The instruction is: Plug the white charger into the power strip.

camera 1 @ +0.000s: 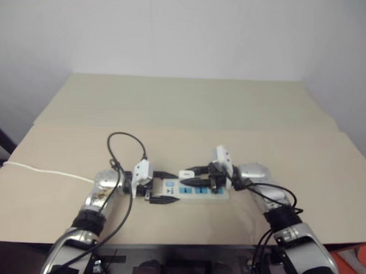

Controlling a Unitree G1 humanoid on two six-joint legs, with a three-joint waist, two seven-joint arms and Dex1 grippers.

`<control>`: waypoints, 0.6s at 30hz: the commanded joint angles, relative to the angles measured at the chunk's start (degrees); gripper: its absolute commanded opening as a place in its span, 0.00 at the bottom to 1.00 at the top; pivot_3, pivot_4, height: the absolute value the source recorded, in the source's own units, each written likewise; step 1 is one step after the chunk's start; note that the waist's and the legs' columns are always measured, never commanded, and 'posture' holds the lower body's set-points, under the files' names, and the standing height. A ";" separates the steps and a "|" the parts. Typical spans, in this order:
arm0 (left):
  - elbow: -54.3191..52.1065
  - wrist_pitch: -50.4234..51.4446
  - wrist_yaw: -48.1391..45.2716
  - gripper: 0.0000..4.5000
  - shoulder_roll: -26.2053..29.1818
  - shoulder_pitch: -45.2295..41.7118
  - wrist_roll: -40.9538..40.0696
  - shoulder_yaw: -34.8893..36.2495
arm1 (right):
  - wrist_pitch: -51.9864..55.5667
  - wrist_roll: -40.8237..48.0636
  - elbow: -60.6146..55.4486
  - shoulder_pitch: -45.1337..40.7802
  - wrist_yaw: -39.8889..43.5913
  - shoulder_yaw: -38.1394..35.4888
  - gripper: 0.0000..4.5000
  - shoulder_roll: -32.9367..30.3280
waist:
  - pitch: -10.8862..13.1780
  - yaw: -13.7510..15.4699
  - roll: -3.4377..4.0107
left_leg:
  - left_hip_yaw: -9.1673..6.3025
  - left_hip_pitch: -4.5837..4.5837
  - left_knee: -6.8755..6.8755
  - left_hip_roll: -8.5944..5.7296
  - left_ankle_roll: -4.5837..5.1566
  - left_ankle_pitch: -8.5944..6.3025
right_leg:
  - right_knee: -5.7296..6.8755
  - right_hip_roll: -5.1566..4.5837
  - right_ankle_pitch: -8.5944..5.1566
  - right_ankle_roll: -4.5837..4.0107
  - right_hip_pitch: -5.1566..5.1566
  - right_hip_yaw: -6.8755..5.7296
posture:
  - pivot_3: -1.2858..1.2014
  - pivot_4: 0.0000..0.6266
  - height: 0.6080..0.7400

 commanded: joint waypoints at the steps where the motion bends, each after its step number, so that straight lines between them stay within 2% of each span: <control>1: -2.38 -1.51 -1.62 0.72 1.06 -0.85 -1.96 1.63 | 3.13 -11.58 9.45 6.18 -4.94 4.58 0.24 -4.24 | -0.05 -0.04 -0.01 | 0.00 0.00 0.00 0.01 0.00 0.00 | 0.00 0.00 0.00 0.00 0.00 0.00 | 0.52 0.24 1.00; 15: -2.47 -1.69 -1.47 0.72 1.12 -0.72 -1.97 1.54 | 3.73 -9.38 13.08 2.14 -3.56 3.41 0.24 -4.73 | -0.24 -0.30 -0.03 | 0.00 0.11 -0.28 0.01 -0.02 -0.01 | -0.02 -0.07 -0.01 -0.05 -0.03 0.01 | 0.52 0.24 1.00; 18: -2.49 -1.71 -1.42 0.72 1.10 -0.72 -2.00 1.48 | 4.05 -7.56 12.00 1.79 -1.81 2.40 0.46 -5.22 | -0.23 -0.14 -0.05 | 0.00 0.10 -0.29 0.02 -0.02 0.00 | -0.01 -0.08 -0.02 -0.07 -0.03 0.00 | 0.52 0.24 1.00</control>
